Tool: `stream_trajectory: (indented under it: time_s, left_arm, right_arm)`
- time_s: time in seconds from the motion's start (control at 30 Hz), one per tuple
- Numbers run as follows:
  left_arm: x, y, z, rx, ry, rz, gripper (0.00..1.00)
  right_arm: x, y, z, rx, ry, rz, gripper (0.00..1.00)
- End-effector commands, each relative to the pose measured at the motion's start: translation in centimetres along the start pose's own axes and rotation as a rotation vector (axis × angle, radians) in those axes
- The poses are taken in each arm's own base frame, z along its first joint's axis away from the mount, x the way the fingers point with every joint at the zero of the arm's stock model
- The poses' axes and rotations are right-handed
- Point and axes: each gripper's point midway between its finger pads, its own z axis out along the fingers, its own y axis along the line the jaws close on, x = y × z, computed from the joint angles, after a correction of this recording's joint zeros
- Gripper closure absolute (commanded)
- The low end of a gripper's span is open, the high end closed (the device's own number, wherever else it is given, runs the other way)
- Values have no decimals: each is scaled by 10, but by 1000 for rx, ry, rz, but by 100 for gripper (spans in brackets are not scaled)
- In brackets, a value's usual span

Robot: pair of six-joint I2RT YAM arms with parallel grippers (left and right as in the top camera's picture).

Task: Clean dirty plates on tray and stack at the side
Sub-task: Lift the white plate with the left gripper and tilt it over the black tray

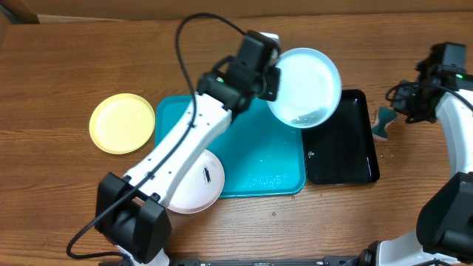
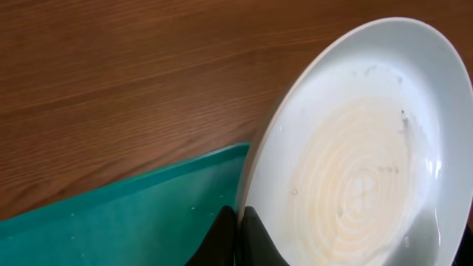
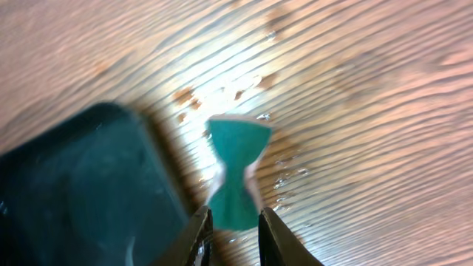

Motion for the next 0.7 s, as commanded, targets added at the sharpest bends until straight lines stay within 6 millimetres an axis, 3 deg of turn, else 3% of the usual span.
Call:
stream_trajectory:
  time_s: [0.0, 0.03, 0.13, 0.27, 0.43, 0.57, 0.67]
  left_arm:
    - [-15, -14, -9, -50, -78, 55, 96]
    - [-15, -18, -9, -59, -87, 67, 96]
    - [-15, -31, -10, -74, -111, 122, 96]
    - [-22, -39, -14, -121, -166, 166, 96]
    - [-26, -46, -13, -116, -191, 183, 96]
    - [-18, -45, 3, -126, -164, 190, 96]
    - [-10, -43, 18, -135, -137, 198, 96]
  right_arm:
    - [-15, -15, -6, 7, -46, 47, 77]
    - [-16, -20, -7, 11, -48, 57, 75]
    - [-15, -27, -7, 18, -43, 75, 34]
    - [-13, -28, -7, 20, -35, 75, 13]
    - [-12, -28, -7, 20, -32, 75, 8]
    - [-11, -28, -6, 21, -26, 75, 7]
    - [-4, -23, -4, -6, 6, 80, 18]
